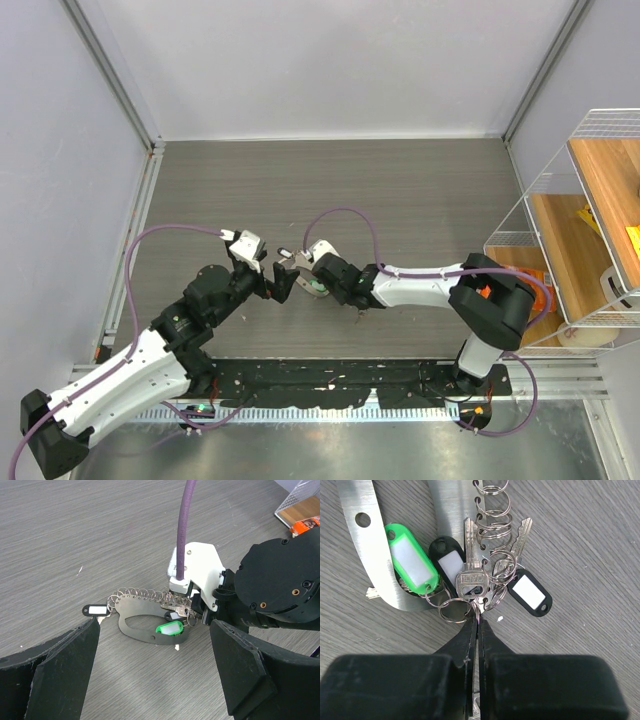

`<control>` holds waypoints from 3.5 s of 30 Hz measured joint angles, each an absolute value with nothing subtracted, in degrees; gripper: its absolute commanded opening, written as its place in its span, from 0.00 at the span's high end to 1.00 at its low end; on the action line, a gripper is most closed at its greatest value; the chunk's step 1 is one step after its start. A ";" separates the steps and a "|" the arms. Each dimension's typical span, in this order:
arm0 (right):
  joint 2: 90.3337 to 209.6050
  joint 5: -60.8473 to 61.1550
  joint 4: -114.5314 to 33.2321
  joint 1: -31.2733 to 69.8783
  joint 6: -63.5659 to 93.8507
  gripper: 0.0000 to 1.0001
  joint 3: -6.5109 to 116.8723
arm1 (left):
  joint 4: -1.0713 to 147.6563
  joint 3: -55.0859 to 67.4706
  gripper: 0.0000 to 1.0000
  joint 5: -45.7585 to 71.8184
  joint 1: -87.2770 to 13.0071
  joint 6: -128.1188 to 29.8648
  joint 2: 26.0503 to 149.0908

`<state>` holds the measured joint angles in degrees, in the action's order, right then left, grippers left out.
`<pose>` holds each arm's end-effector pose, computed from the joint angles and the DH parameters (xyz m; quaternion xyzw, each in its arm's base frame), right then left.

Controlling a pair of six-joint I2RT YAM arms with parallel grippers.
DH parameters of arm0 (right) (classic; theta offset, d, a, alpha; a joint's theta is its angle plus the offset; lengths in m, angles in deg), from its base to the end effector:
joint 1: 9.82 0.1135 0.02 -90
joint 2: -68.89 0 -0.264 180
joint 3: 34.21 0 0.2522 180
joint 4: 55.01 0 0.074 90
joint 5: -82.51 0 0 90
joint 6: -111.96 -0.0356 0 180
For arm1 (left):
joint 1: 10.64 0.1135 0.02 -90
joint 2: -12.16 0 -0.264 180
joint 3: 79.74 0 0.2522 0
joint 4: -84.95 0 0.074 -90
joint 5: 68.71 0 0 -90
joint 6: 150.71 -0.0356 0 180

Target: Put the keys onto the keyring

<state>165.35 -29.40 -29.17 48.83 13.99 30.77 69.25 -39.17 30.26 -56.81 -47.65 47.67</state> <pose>0.1792 0.2686 0.1540 -0.3549 0.8744 -0.0007 0.3310 0.1173 -0.1142 0.2689 0.1708 0.7497 -0.2622 0.5831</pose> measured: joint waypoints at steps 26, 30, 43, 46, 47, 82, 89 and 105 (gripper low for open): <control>130.80 -13.68 -13.37 49.22 15.04 0.95 31.42 | 69.58 -40.61 0.00 28.91 -56.81 -47.54 42.16; 126.51 -9.47 -10.81 49.40 16.55 0.95 32.15 | 71.37 -41.51 0.00 25.98 -56.81 -47.41 41.00; 121.25 4.94 -6.79 49.77 22.75 0.95 37.50 | 81.23 -43.72 0.00 4.58 -56.81 -46.18 39.72; 121.25 8.22 -5.83 49.81 24.00 0.95 38.53 | 84.51 -44.48 0.00 -0.05 -56.81 -44.92 39.93; 121.25 9.29 -5.54 49.81 24.42 0.95 38.92 | 85.54 -44.74 0.00 -1.30 -56.81 -44.46 40.04; 124.81 17.79 -6.48 53.66 25.07 0.95 44.01 | 112.86 -46.64 0.07 -17.80 -56.81 -29.40 52.28; 124.92 17.92 -6.53 54.23 25.09 0.95 44.67 | 114.43 -46.64 0.12 -18.70 -56.81 -28.68 53.46; 125.92 24.78 -4.10 54.31 27.91 0.95 51.79 | 119.37 -48.07 0.00 -22.17 -56.81 -27.74 54.40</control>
<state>125.92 24.78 -4.10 54.31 27.91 51.79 119.37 -48.07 -22.17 -56.81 -27.74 54.40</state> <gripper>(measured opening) 0.067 0.994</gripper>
